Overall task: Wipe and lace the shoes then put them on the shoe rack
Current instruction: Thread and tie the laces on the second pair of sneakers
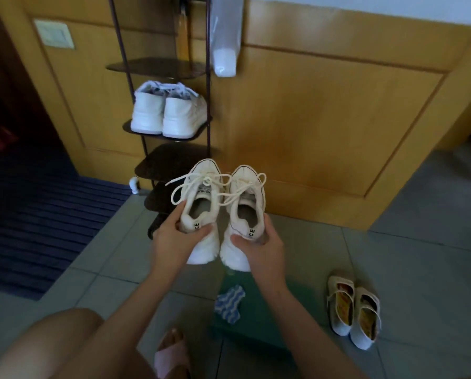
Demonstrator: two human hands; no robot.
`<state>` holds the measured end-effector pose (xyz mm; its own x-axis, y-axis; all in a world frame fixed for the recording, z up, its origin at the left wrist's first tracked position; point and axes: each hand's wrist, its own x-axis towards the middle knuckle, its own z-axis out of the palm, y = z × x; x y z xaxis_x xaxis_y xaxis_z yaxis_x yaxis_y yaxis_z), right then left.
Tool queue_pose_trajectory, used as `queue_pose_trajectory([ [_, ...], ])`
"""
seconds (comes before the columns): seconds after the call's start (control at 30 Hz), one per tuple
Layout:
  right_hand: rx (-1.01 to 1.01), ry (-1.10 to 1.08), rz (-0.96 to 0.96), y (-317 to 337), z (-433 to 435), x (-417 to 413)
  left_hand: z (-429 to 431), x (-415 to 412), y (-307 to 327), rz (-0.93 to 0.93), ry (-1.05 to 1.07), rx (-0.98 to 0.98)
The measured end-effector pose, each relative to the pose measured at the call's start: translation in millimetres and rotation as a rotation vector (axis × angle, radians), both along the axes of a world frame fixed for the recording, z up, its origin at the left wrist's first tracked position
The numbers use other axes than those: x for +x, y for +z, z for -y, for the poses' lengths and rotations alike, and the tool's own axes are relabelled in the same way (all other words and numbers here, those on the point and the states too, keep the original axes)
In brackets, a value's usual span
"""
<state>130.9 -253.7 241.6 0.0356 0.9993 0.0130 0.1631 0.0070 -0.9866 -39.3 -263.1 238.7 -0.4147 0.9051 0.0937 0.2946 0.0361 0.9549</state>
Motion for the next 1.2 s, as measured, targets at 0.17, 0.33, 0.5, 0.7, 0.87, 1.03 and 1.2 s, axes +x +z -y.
queue_pose_trajectory([
  [0.17,-0.025,0.085,0.013,10,-28,-61,-29,-65,8,0.03,0.09,-0.071],
  [0.33,-0.052,0.153,0.001,6,-59,-106,-58,-115,7,0.018,0.129,-0.136],
  [0.5,-0.082,0.144,0.046,2,-88,-132,-81,-140,-5,-0.016,0.143,-0.16],
  [0.7,-0.094,0.101,0.105,-9,-125,-157,-115,-166,-15,0.001,0.142,-0.163],
  [0.87,-0.104,0.095,0.142,-18,-152,-173,-140,-178,-19,-0.055,0.14,-0.201],
  [1.03,-0.089,0.074,0.176,-27,-180,-184,-168,-185,-27,-0.066,0.144,-0.22],
  [1.2,-0.053,0.046,0.227,-36,-202,-196,-190,-192,-35,-0.118,0.158,-0.214],
])
